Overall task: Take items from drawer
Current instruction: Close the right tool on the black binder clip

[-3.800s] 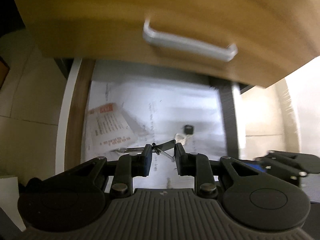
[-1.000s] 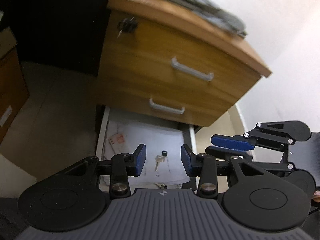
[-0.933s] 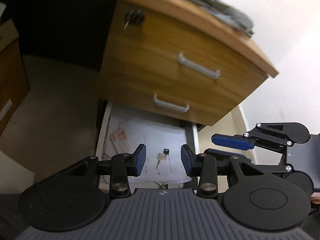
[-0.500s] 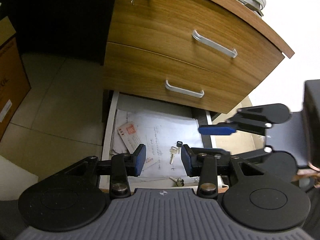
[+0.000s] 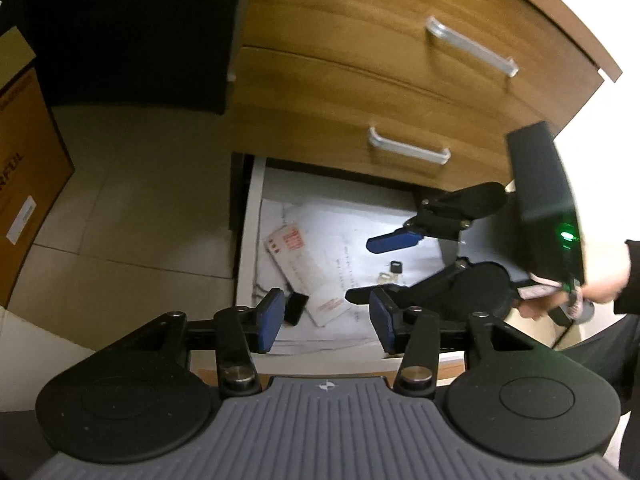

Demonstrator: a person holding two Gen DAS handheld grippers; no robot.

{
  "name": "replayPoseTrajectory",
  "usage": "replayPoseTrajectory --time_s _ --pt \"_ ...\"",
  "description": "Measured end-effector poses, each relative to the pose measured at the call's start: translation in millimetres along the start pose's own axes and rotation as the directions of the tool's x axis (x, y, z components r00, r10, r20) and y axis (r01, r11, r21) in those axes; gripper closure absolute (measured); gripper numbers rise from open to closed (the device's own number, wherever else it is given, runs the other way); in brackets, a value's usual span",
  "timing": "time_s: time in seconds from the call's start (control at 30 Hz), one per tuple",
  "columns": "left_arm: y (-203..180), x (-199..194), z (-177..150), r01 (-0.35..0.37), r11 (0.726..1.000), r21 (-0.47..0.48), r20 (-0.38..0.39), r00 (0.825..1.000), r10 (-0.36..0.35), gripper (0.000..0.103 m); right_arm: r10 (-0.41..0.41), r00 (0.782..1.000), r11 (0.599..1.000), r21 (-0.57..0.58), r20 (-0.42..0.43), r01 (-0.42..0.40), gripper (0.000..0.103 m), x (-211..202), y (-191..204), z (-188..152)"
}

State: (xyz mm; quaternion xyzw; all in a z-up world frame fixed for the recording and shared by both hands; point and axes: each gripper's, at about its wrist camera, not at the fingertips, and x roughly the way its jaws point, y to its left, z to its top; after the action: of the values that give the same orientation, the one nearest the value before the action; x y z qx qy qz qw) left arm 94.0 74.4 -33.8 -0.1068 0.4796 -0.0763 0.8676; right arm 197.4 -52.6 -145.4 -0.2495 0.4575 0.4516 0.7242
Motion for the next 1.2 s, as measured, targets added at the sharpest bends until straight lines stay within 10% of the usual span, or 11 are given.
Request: replayPoseTrajectory --time_s 0.93,1.2 --pt "20.5 27.1 -4.6 -0.018 0.994 -0.106 -0.076 0.997 0.009 0.048 -0.018 0.988 0.998 -0.056 -0.154 0.009 0.042 120.5 15.9 -7.9" --pt "24.4 28.5 -5.5 -0.010 0.990 -0.137 -0.080 0.997 -0.001 0.048 -0.050 0.988 0.996 -0.082 -0.143 0.038 0.058 114.5 14.2 -8.1"
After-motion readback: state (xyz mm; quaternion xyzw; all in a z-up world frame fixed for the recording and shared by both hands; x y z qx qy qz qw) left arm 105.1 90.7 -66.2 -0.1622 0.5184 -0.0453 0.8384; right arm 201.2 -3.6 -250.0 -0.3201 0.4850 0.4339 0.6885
